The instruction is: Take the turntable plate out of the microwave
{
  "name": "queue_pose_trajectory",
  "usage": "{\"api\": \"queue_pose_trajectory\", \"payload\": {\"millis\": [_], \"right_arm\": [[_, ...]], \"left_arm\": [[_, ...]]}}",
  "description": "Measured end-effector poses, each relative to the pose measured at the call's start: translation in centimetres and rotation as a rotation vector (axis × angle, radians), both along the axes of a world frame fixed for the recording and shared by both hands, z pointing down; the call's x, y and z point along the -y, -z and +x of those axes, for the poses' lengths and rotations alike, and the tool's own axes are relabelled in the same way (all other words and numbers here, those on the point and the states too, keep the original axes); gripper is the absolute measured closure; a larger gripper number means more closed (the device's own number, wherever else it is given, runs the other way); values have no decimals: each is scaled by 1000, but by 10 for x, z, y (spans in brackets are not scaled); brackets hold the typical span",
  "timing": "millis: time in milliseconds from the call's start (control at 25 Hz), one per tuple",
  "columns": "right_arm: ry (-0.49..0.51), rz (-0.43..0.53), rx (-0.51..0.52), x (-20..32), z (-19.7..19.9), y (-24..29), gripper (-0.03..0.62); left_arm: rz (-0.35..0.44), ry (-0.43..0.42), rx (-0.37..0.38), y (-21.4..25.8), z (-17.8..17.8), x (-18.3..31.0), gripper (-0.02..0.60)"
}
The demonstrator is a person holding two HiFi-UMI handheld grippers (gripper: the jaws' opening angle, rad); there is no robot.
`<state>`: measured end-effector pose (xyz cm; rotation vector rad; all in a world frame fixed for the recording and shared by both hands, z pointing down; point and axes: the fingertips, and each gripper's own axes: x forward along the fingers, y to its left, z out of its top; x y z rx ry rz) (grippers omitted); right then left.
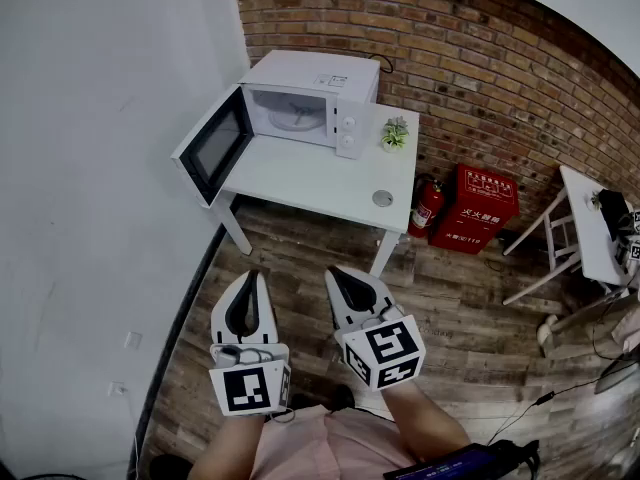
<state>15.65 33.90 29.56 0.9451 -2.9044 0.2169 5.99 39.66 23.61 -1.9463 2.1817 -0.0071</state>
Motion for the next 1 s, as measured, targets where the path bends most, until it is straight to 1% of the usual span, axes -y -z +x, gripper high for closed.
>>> {"api": "queue_pose_trajectory", "payload": {"millis": [240,360,400,440,480,600,680,1000], "right_arm": [[-9,-4,5,8,9,-3,591],[4,7,35,12,13,1,585],[23,5,42,13,14,2,474],[38,2,46,13,14,2,420],[42,5,47,15,15,2,427],[33,22,41,21,19,-1,434],[34,10,43,26,16,-4,434],[37,-17,28,56,-13,-18,456]], "left_arm": [[-13,7,1,-6,7,6,574],[7,10,-2,-3,13,8,572],[11,8,-10,-2,16,10,535],[10,8,-19,-2,19,11,472],[8,12,-23,-2,21,12,451],[12,30,-9,-3,21,13,448],[8,42,3,-6,18,14,448],[-20,72,-3,-21,-17,35,468]]}}
